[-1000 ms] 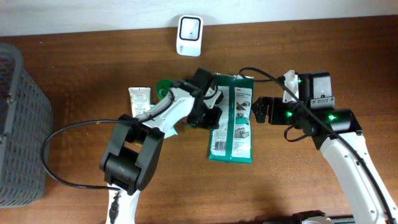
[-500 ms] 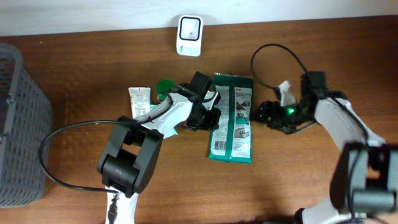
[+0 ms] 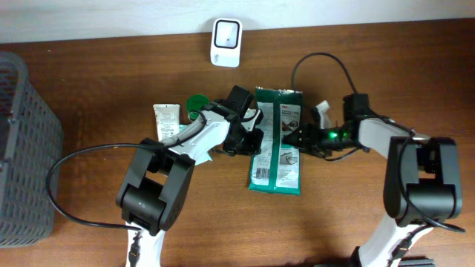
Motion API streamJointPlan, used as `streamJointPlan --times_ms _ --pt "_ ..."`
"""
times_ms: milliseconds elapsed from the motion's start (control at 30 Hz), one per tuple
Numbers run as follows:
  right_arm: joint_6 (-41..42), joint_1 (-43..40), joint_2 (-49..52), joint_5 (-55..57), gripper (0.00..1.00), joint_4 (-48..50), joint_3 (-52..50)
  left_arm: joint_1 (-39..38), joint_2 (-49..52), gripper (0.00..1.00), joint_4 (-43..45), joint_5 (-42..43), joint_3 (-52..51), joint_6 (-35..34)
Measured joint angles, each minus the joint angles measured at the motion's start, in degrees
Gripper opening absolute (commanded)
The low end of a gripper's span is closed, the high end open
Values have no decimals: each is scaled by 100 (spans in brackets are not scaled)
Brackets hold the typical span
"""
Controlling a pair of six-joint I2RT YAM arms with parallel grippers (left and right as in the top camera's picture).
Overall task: Scan the item barcode
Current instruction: 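Grasp the glove packet with the right gripper and lift it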
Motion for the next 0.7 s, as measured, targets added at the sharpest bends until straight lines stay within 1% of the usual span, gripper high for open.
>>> streamJointPlan --times_ms 33,133,200,267,300,333,500,600,700 --pt "98 96 13 -2 61 74 -2 0 0 0 -2 0 0 0" --pt "509 437 72 59 45 452 -26 0 0 0 -7 -2 0 0" --pt "654 542 114 136 38 597 -50 0 0 0 -7 -4 0 -2" --pt "763 549 125 181 24 634 -68 0 0 0 -9 -4 0 -2" --pt "765 531 136 214 8 645 -70 0 0 0 -9 -7 0 0" --pt "828 509 146 236 4 643 -85 0 0 0 -9 -7 0 0" --pt "837 479 149 179 4 640 -94 0 -33 0 -68 -46 0 0" --pt "769 439 70 111 4 470 -94 50 -210 0 -407 -179 35 2" --pt "754 319 -411 -42 4 181 -76 216 -612 0 -846 -345 396 26"
